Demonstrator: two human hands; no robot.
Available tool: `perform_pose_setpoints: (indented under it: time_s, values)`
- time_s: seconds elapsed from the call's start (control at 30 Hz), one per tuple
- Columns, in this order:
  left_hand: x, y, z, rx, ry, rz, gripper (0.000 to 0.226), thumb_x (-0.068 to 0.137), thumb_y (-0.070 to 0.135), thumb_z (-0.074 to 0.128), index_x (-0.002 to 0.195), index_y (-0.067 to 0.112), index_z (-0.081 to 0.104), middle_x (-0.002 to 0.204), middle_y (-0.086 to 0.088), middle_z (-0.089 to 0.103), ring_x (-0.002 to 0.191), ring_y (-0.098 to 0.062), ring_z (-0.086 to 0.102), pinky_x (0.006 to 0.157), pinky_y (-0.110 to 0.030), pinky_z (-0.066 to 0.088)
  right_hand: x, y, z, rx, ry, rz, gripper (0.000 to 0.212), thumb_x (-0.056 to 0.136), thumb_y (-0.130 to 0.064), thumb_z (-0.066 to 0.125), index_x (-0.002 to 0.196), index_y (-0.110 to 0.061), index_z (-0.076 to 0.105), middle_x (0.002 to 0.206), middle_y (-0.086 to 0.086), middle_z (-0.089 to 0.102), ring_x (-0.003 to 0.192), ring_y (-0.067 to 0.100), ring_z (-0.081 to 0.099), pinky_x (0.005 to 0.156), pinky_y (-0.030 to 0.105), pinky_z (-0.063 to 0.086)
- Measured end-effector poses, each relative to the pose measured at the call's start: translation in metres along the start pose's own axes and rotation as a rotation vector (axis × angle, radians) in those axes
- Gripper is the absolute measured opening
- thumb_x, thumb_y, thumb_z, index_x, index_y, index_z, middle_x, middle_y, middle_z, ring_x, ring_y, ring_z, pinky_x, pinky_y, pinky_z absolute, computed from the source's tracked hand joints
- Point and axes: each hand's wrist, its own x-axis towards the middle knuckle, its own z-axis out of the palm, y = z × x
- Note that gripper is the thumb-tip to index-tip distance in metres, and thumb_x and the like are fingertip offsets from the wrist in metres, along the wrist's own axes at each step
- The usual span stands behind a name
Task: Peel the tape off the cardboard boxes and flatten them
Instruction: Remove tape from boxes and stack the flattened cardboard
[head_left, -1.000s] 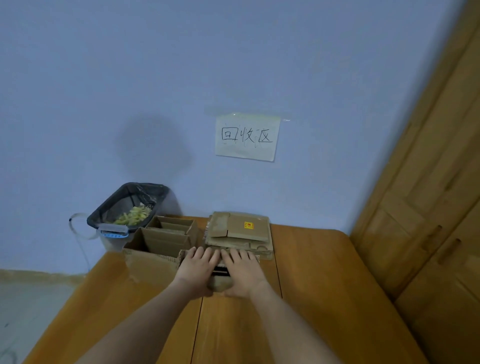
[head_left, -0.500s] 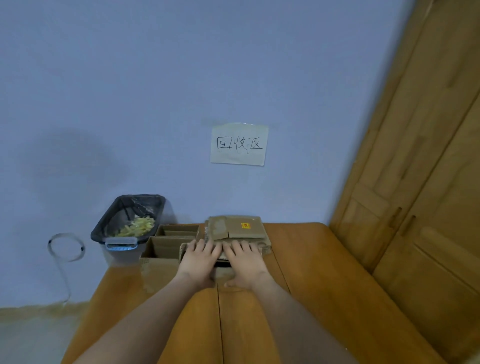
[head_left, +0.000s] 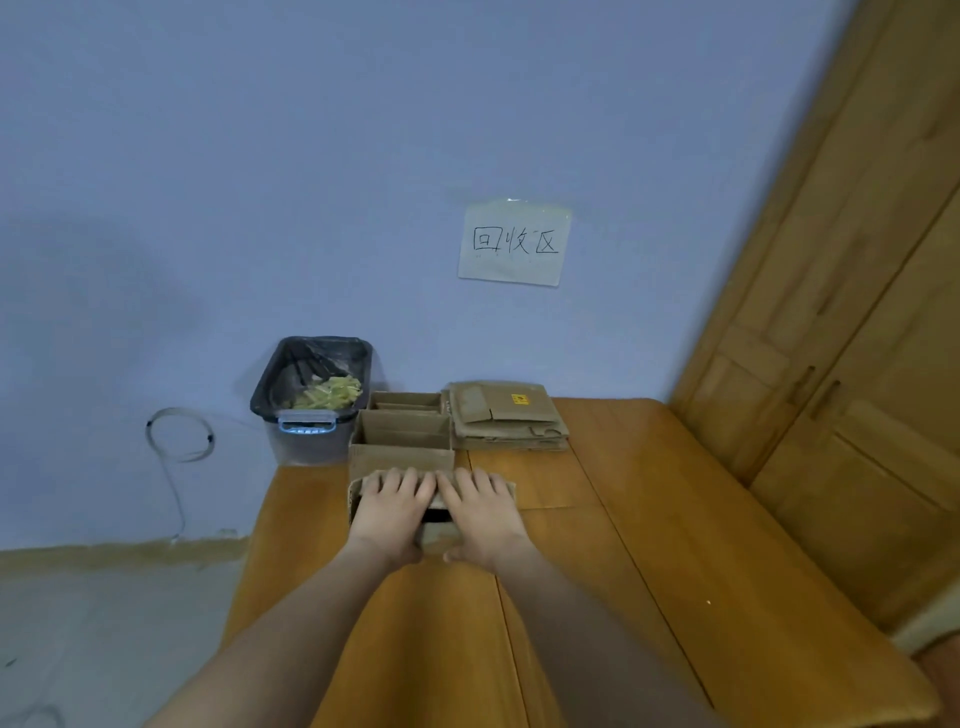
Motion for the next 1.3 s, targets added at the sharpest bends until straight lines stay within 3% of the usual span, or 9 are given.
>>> perform_pose_setpoints:
  time_s: [0.4,0.63,0.97,1.17,1.3]
  values:
    - [-0.016,0.001,0.041,0.013,-0.094,-0.037,0.103,0.072,0.054,0.075,0.147,0.013,0.016,0.145,-0.011,0.032,0.133,-0.033,0.033,0.109,-0.048,0.029,0.003,-0.029,0.036,0.064,-0.075,-0.001,0.101,0.076,-0.041,0.076,0.149,-0.014,0.012,0.145,0.012,0.029,0.133,0.034,0.028,0.114,0.048,0.019]
    - [0.014,-0.005,0.068,0.051,-0.158,-0.004,0.094,0.076,0.044,0.072,0.144,0.011,0.017,0.143,-0.015,0.033,0.13,-0.036,0.034,0.109,-0.052,0.026,0.032,-0.025,0.066,0.116,-0.133,0.045,0.098,0.08,-0.037,0.072,0.151,-0.013,0.009,0.147,0.014,0.028,0.136,0.036,0.027,0.114,0.051,0.018]
    - [0.045,0.002,0.122,0.107,-0.302,-0.007,0.098,0.088,0.042,0.063,0.151,0.009,-0.005,0.155,-0.018,0.012,0.143,-0.04,0.013,0.116,-0.055,0.01,0.066,-0.019,0.121,0.097,-0.246,0.015,0.094,0.089,-0.027,0.065,0.152,-0.012,-0.002,0.152,0.015,0.021,0.138,0.037,0.022,0.116,0.053,0.017]
    - [0.05,-0.006,0.129,0.069,-0.32,-0.038,0.092,0.089,0.046,0.061,0.151,0.009,0.003,0.155,-0.016,0.016,0.141,-0.038,0.018,0.116,-0.054,0.013,0.081,-0.02,0.13,0.083,-0.226,-0.027,0.081,0.089,-0.021,0.063,0.149,-0.012,0.009,0.15,0.016,0.023,0.136,0.038,0.025,0.112,0.053,0.023]
    - [0.047,-0.006,0.136,-0.003,-0.311,-0.003,0.09,0.086,0.061,0.053,0.148,0.012,0.012,0.153,-0.016,0.02,0.138,-0.039,0.021,0.11,-0.056,0.021,0.078,-0.022,0.136,0.058,-0.256,-0.085,0.082,0.089,-0.035,0.063,0.148,-0.009,0.012,0.149,0.017,0.023,0.135,0.041,0.025,0.112,0.051,0.023]
